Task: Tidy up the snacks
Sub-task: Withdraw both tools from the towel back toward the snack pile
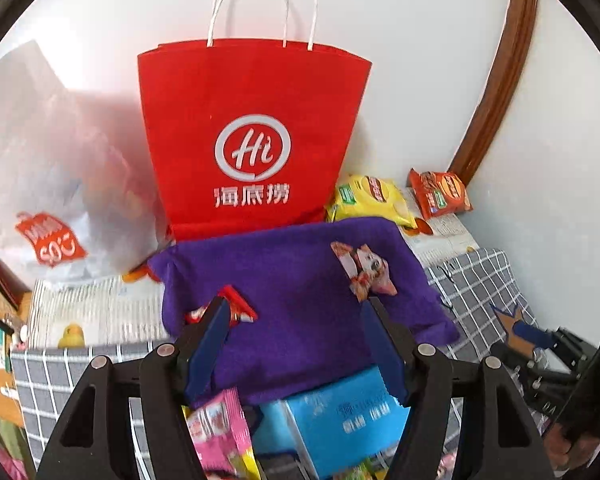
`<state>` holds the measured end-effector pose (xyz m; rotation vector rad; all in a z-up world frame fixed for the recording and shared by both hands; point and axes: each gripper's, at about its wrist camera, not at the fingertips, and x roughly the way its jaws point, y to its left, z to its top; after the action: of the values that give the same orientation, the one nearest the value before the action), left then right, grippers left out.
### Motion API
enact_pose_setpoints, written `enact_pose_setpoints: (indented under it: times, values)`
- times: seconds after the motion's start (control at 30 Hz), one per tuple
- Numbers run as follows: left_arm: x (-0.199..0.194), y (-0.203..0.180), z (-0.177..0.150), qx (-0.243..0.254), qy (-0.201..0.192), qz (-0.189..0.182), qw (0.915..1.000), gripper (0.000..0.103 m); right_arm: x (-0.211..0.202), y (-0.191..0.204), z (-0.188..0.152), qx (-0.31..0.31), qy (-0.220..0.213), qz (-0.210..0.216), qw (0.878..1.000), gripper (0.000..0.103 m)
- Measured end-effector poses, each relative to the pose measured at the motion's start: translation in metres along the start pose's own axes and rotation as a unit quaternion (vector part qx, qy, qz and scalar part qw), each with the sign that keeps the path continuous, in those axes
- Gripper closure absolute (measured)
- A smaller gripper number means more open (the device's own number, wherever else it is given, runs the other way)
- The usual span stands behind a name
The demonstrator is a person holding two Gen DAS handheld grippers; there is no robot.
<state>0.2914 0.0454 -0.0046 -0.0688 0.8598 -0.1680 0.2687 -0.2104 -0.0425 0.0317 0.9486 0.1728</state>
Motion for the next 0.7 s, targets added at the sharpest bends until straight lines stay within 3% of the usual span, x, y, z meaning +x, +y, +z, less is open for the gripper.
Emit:
enact_pose_setpoints:
  times: [0.23, 0.4, 0.6, 0.7]
  values:
    - [-0.027, -0.006, -0.035, -0.001, 0.004, 0.017, 0.9999, 0.037, -0.007, 0.006, -0.054, -0.034, 0.01, 0.014, 0.999, 0.042]
    - [-0.041, -0.008, -0.065, 0.005, 0.013, 0.041, 0.9991, 0.037, -0.003, 0.009, -0.086, -0.05, 0.025, 0.054, 0.997, 0.057]
    - [-0.057, -0.004, -0.095, -0.014, 0.019, 0.052, 0.9984, 0.037, 0.017, 0.014, -0.112, -0.063, 0.039, 0.093, 0.993, 0.059]
    - [-0.061, -0.006, -0.108, -0.017, 0.023, 0.05, 0.9983, 0.037, 0.03, 0.013, -0.117, -0.064, 0.068, 0.104, 0.99, 0.063]
